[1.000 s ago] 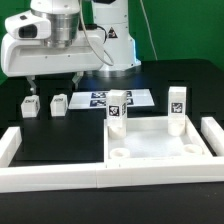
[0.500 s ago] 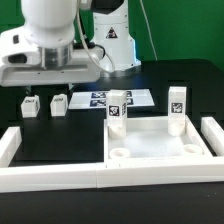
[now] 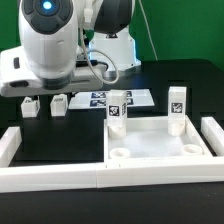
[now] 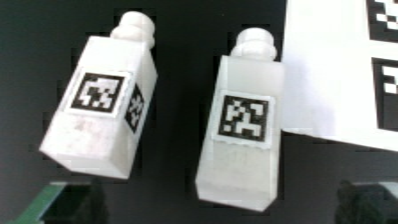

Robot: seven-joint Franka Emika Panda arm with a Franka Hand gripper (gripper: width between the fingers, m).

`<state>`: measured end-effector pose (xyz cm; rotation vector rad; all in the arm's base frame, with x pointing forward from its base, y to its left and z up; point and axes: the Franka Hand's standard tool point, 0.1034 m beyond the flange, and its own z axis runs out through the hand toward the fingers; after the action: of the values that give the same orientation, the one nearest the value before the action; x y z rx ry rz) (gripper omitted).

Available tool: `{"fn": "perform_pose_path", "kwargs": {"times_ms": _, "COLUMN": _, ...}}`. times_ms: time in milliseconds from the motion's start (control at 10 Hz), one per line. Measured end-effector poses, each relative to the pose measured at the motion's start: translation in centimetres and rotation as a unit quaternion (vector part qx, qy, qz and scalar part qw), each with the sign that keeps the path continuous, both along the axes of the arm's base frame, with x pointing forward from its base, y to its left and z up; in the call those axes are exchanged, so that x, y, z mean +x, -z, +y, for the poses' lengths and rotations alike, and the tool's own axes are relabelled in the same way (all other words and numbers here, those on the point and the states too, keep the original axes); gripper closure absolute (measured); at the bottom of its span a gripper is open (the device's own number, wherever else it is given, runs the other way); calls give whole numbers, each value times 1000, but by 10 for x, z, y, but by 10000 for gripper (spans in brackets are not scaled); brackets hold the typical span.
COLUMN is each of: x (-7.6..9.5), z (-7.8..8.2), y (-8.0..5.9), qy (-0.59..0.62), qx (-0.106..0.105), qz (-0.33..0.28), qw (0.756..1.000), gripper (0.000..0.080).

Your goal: Assemble square table

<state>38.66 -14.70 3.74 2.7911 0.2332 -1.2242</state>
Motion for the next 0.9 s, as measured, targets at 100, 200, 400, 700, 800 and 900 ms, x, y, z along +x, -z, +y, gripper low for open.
{"fn": "perform_pose_path", "kwargs": {"times_ms": 100, "x": -7, "z": 3, "y": 6, "qy": 22, "qx": 6, "qz": 12, "qw": 1000, "gripper": 150}}
{"fn": "perform_pose_path", "kwargs": {"times_ms": 200, "x": -10, "z": 5, "y": 11, "qy": 26, "qx": 8, "qz": 15, "qw": 1000, "gripper": 150}}
{"fn": "perform_pose_path", "kwargs": {"times_ms": 400, "x": -16, "z": 11, "y": 16, "qy": 20, "qx": 9, "qz": 17, "qw": 1000, "gripper": 150}}
{"fn": "perform_pose_path", "kwargs": {"times_ms": 700, "x": -24, "z": 11, "y": 25, "qy": 16, "qx": 14, "qz": 30, "qw": 999, "gripper": 150}}
{"fn": "perform_pose_path", "kwargs": {"times_ms": 800, "x": -24, "z": 12, "y": 25, "qy": 14, "qx": 14, "qz": 31, "qw": 999, "gripper": 150}}
{"fn": "perform_pose_path", "kwargs": {"times_ms": 900, "x": -25, "z": 12, "y": 25, "qy": 14, "qx": 15, "qz": 31, "qw": 999, "gripper": 273}}
